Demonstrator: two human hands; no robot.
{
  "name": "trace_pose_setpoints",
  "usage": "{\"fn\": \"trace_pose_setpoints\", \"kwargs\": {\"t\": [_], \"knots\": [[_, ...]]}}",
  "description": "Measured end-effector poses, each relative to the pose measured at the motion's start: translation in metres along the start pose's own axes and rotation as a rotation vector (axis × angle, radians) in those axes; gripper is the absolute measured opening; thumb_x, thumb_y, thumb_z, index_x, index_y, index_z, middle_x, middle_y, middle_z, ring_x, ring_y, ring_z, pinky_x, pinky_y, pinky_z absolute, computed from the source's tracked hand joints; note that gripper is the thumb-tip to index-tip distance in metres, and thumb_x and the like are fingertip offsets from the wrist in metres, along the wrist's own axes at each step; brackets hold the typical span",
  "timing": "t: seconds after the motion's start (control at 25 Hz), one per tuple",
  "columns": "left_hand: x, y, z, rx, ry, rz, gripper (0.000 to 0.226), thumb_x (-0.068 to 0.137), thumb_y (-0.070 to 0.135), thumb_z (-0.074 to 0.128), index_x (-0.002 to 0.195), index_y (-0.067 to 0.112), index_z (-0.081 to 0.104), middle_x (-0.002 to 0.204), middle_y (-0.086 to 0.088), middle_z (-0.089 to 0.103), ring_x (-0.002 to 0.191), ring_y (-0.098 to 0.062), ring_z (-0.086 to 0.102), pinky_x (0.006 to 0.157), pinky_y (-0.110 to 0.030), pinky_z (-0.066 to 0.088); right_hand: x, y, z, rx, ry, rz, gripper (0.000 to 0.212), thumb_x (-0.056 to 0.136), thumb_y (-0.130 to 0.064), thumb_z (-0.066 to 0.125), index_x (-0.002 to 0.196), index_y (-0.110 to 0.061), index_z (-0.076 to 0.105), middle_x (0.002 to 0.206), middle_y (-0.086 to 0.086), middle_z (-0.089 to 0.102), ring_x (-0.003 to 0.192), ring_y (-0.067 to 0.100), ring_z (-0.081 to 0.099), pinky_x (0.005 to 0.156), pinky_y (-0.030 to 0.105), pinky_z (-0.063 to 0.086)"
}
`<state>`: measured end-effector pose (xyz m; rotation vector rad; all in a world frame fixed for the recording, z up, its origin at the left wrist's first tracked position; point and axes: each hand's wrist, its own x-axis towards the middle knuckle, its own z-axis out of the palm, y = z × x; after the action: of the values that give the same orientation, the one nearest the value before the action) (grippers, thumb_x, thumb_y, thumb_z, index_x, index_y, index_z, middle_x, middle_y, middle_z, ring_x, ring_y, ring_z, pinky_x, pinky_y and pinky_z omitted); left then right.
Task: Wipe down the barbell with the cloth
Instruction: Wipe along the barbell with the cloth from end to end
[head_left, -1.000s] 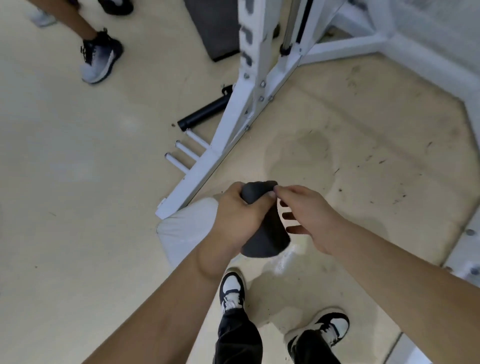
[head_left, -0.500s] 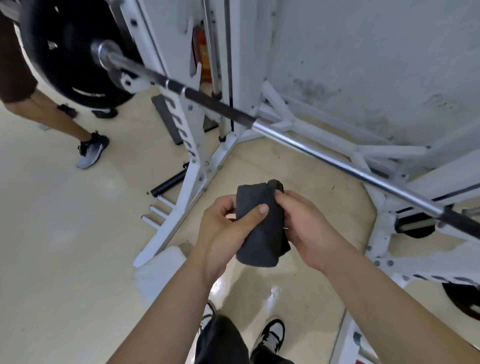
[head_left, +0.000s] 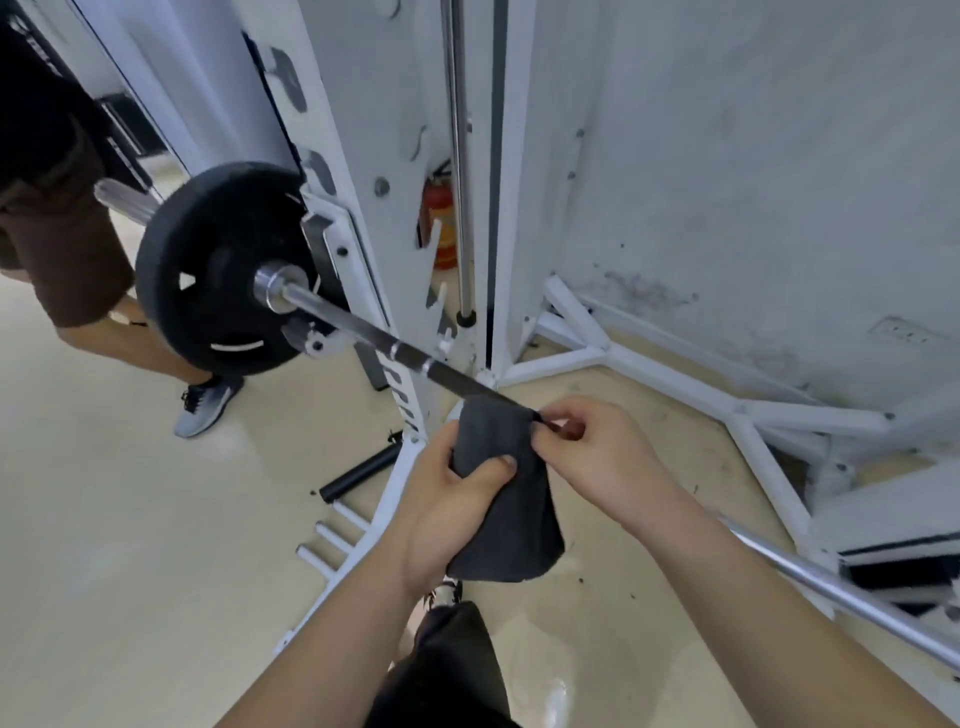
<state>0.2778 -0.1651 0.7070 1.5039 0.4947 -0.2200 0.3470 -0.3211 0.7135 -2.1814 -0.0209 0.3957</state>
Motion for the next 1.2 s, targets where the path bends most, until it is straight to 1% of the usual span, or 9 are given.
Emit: {"fn": "trace_pose_setpoints", "kwargs": {"t": [0.08, 0.28, 0.4, 0.48, 0.6, 0.76, 0.88, 1.0, 1.2], "knots": [[0.037, 0.024, -0.026, -0.009, 0.081, 0.018, 0.022, 0.092, 0.015, 0.069, 0.112, 0.025, 0.068, 0.099, -0.001, 0.079, 0.092, -0.021, 0.077, 0.089, -0.050, 0.062, 0.038, -0.029, 0.013, 0.033, 0.024, 0.012, 0.011, 0.089, -0.037, 0.070, 0.091, -0.027, 0.068, 0.067, -0.007, 0.063, 0.064, 0.010, 0.061, 0.064, 0.028, 0.047], [0.099, 0.062, -0.097, 0.086, 0.175, 0.039, 0.012, 0.093, 0.017, 0.058, 0.104, 0.011, 0.058, 0.093, -0.012, 0.070, 0.079, -0.019, 0.069, 0.066, -0.032, 0.056, 0.106, -0.071, 0.056, -0.033, -0.006, -0.003, 0.023, 0.090, -0.027, 0.065, 0.071, -0.016, 0.070, 0.068, 0.002, 0.068, 0.068, 0.016, 0.064, 0.070, 0.034, 0.053], [0.116, 0.061, -0.137, 0.123, 0.283, -0.030, 0.008, 0.094, 0.020, 0.056, 0.101, 0.015, 0.055, 0.094, -0.012, 0.067, 0.082, -0.025, 0.064, 0.068, -0.038, 0.051, 0.132, -0.086, 0.080, -0.034, -0.080, -0.008, 0.020, 0.090, -0.024, 0.066, 0.072, -0.020, 0.072, 0.069, -0.007, 0.071, 0.069, 0.008, 0.065, 0.067, 0.026, 0.052], [0.131, 0.064, -0.170, 0.243, 0.459, 0.080, 0.007, 0.093, 0.021, 0.060, 0.099, 0.020, 0.055, 0.094, -0.007, 0.065, 0.084, -0.026, 0.062, 0.070, -0.040, 0.051, 0.148, -0.097, 0.096, -0.063, -0.148, -0.035, 0.023, 0.090, -0.025, 0.066, 0.068, -0.019, 0.070, 0.064, -0.005, 0.068, 0.061, 0.007, 0.061, 0.062, 0.025, 0.047], [0.164, 0.065, -0.207, 0.544, 0.662, 0.252, 0.024, 0.093, 0.024, 0.062, 0.116, 0.017, 0.057, 0.123, -0.007, 0.054, 0.098, -0.021, 0.053, 0.081, -0.039, 0.048, 0.169, -0.109, 0.117, -0.159, -0.191, -0.053, 0.027, 0.090, -0.034, 0.065, 0.075, -0.013, 0.071, 0.068, 0.006, 0.068, 0.062, 0.017, 0.061, 0.062, 0.031, 0.048], [0.206, 0.056, -0.203, 1.160, 0.564, 0.182, 0.027, 0.091, 0.029, 0.059, 0.109, 0.009, 0.065, 0.125, -0.016, 0.057, 0.108, -0.041, 0.055, 0.072, -0.042, 0.047, 0.192, -0.121, 0.149, -0.295, -0.229, -0.107, 0.046, 0.085, -0.042, 0.068, 0.054, -0.015, 0.048, 0.047, 0.002, 0.042, 0.048, 0.018, 0.041, 0.052, 0.032, 0.036], [0.203, 0.048, -0.202, 1.279, 0.447, 0.293, 0.020, 0.085, 0.026, 0.063, 0.094, 0.010, 0.069, 0.121, -0.016, 0.062, 0.099, -0.040, 0.057, 0.061, -0.036, 0.043, 0.201, -0.123, 0.161, -0.429, -0.197, -0.125, 0.042, 0.080, -0.042, 0.073, 0.050, -0.018, 0.053, 0.046, 0.000, 0.048, 0.049, 0.019, 0.046, 0.048, 0.028, 0.035], [0.193, 0.042, -0.214, 1.412, 0.214, 0.464, 0.019, 0.082, 0.024, 0.061, 0.098, 0.019, 0.070, 0.120, -0.005, 0.058, 0.100, -0.032, 0.057, 0.058, -0.036, 0.053, 0.206, -0.122, 0.164, -0.465, -0.169, -0.110, 0.047, 0.078, -0.044, 0.074, 0.048, -0.017, 0.050, 0.046, 0.002, 0.046, 0.049, 0.021, 0.046, 0.048, 0.026, 0.034], [0.221, 0.059, -0.229, 1.332, 0.508, 0.237, 0.024, 0.082, 0.017, 0.064, 0.105, 0.016, 0.073, 0.125, -0.006, 0.058, 0.107, -0.035, 0.056, 0.056, -0.036, 0.047, 0.210, -0.126, 0.161, -0.492, -0.201, -0.066, 0.031, 0.076, -0.042, 0.075, 0.057, -0.022, 0.060, 0.056, -0.006, 0.060, 0.062, 0.018, 0.063, 0.058, 0.027, 0.048]]}}
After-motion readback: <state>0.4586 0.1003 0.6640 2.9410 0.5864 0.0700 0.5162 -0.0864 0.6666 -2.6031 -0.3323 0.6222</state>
